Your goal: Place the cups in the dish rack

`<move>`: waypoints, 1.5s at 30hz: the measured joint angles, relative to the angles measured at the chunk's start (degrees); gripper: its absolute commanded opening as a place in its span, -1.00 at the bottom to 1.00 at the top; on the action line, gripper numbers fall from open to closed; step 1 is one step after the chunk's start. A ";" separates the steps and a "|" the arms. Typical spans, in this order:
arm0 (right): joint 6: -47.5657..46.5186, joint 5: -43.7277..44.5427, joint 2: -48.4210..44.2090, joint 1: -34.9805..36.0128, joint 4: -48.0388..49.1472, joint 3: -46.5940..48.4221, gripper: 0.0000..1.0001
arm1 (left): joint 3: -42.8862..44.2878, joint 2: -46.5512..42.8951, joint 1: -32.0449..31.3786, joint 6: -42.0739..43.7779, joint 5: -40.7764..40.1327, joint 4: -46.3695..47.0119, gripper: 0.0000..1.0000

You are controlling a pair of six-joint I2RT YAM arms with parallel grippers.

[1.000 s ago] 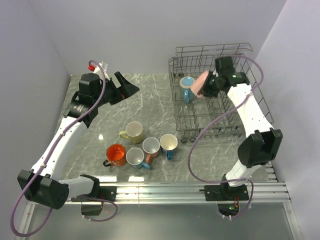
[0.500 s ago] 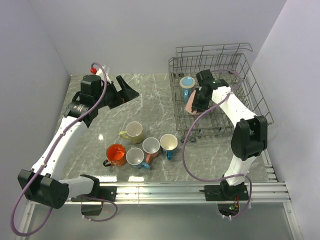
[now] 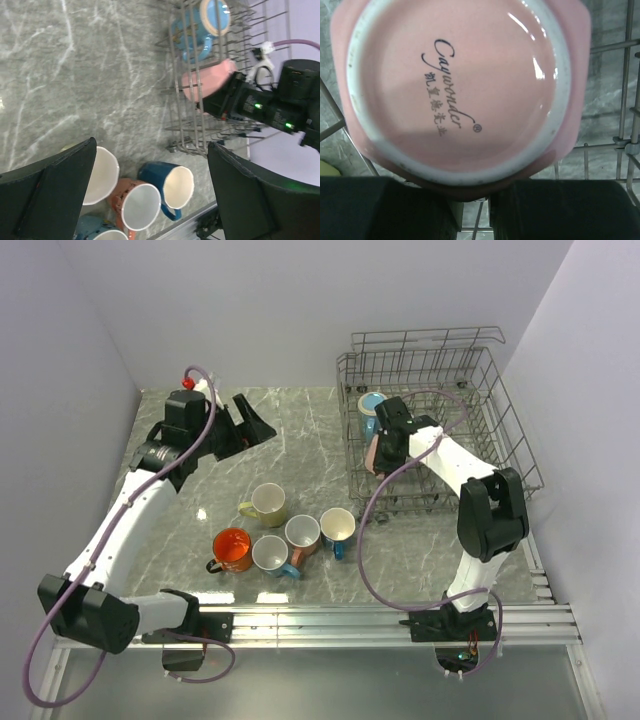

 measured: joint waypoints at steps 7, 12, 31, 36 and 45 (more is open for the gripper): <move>-0.66 -5.57 1.11 0.37 0.46 1.01 -0.07 | 2.91 6.49 0.00 1.86 -3.32 -3.65 0.96; -0.52 -8.35 4.74 1.64 -2.84 6.19 0.17 | 3.28 8.52 0.00 2.58 -4.37 -5.49 0.96; -0.17 -6.82 -0.17 3.96 -9.90 11.30 0.95 | 4.13 7.10 0.00 2.84 -7.65 -7.56 0.95; -0.35 -6.45 -4.72 3.96 -13.42 12.20 0.98 | 4.11 7.10 0.00 2.97 -7.98 -8.41 0.95; -0.79 -6.97 -10.73 3.96 -18.82 19.87 0.98 | 4.11 8.44 -1.46 3.30 -9.97 -9.92 0.91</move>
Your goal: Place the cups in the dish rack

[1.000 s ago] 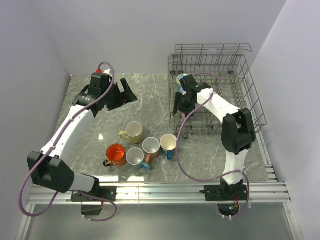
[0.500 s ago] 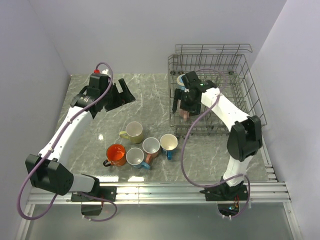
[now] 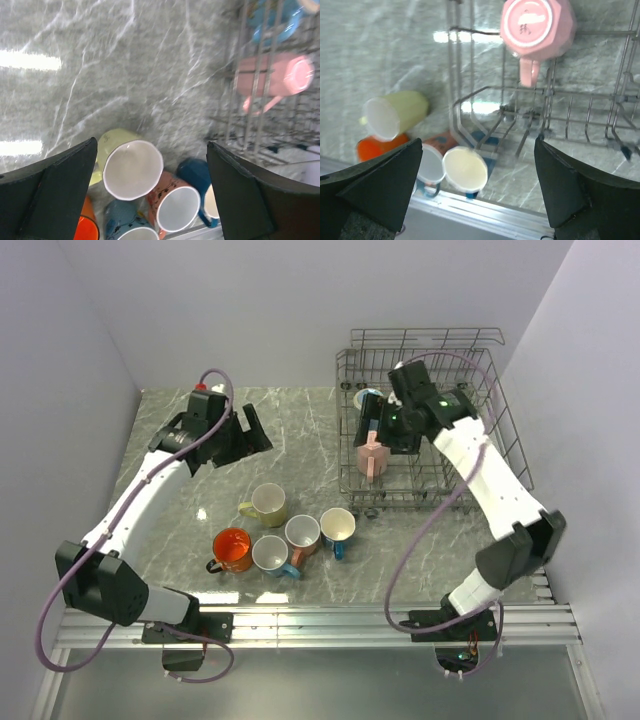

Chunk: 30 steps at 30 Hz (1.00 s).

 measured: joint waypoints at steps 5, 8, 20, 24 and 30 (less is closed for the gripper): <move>-0.11 -0.74 -10.84 0.00 -0.26 -3.50 0.98 | -0.68 1.38 -3.63 0.74 -3.30 -2.19 0.90; -0.11 -0.72 -18.88 -0.15 -1.42 -10.08 0.99 | -2.47 1.38 -4.83 0.98 -4.50 -2.71 0.99; -0.07 -8.22 -34.03 -2.51 -10.97 -19.26 0.97 | -6.93 1.84 -4.98 2.05 -6.62 -3.37 0.85; -0.07 -12.81 -38.34 -2.51 -13.07 -16.74 0.97 | -6.93 3.82 -4.98 3.08 -7.10 -3.37 0.71; 1.14 -12.02 -41.75 -2.51 -13.88 -19.26 0.96 | -6.91 5.95 -5.03 4.92 -7.23 -3.41 0.51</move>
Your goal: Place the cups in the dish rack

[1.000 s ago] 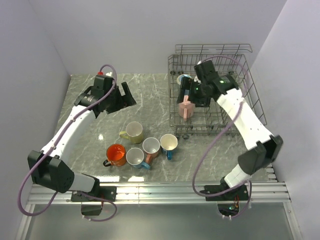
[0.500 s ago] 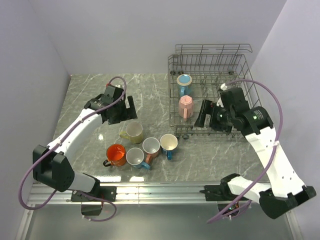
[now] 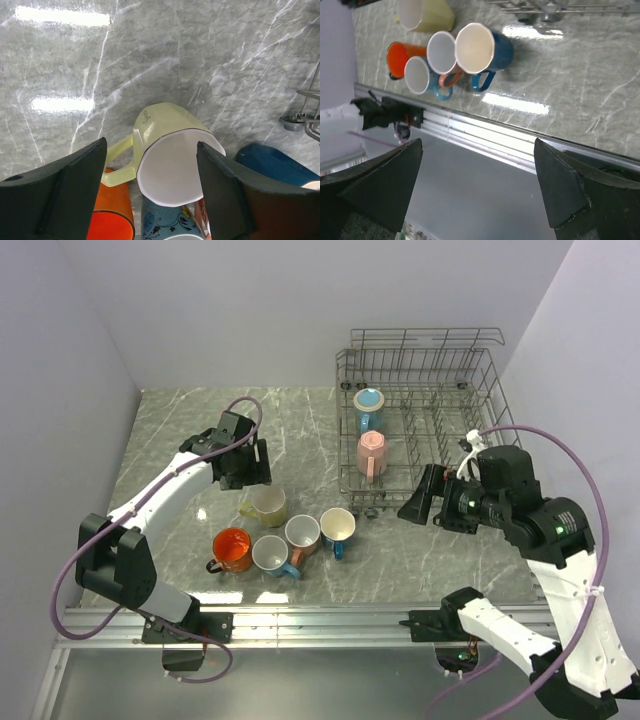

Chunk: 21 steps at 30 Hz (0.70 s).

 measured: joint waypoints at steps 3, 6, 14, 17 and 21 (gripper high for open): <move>2.67 2.47 0.11 0.00 1.70 -1.16 0.97 | -0.02 0.02 0.00 0.44 -0.24 0.04 0.50; 5.51 4.52 0.09 0.00 3.58 -2.23 0.98 | -0.24 0.22 0.00 0.57 -0.26 0.11 0.41; 8.04 8.94 -0.98 -0.02 4.22 -2.21 0.98 | -2.29 3.45 -0.04 1.03 -0.39 0.55 0.14; 8.20 9.77 -0.98 0.00 4.20 -2.21 0.98 | -3.43 3.80 -0.04 1.25 -0.37 0.72 0.03; 8.20 10.43 -0.96 -0.02 4.22 -2.21 0.98 | -3.52 5.66 -0.04 1.62 -0.11 2.23 -0.64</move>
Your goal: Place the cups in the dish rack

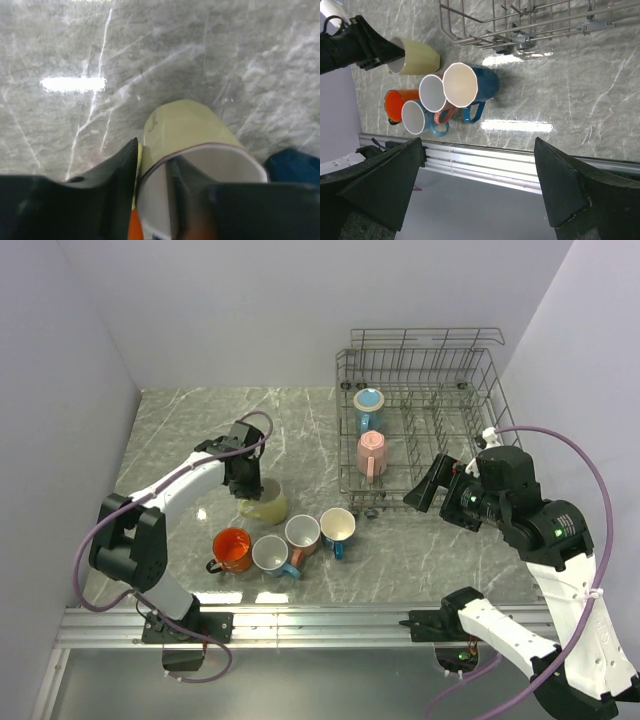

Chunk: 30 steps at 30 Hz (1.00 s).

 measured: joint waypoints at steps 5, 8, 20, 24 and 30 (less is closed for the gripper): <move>-0.09 0.04 0.31 0.00 0.04 0.00 0.98 | 0.96 1.57 0.07 -0.09 -0.09 1.03 -0.99; -0.28 0.04 0.79 0.00 0.24 0.04 0.98 | 3.50 2.67 0.00 0.24 -1.03 -1.49 -0.99; -3.45 -7.65 10.03 -0.11 6.97 8.24 0.98 | 33.53 5.03 4.46 -3.02 5.90 -8.46 -0.99; -4.26 -14.19 12.76 -0.11 12.83 11.17 0.97 | 28.39 2.69 8.04 -14.49 21.00 3.23 -0.99; -5.42 -18.91 15.26 -0.11 21.11 12.92 0.96 | 5.22 -1.20 8.81 -51.82 38.10 43.52 -0.99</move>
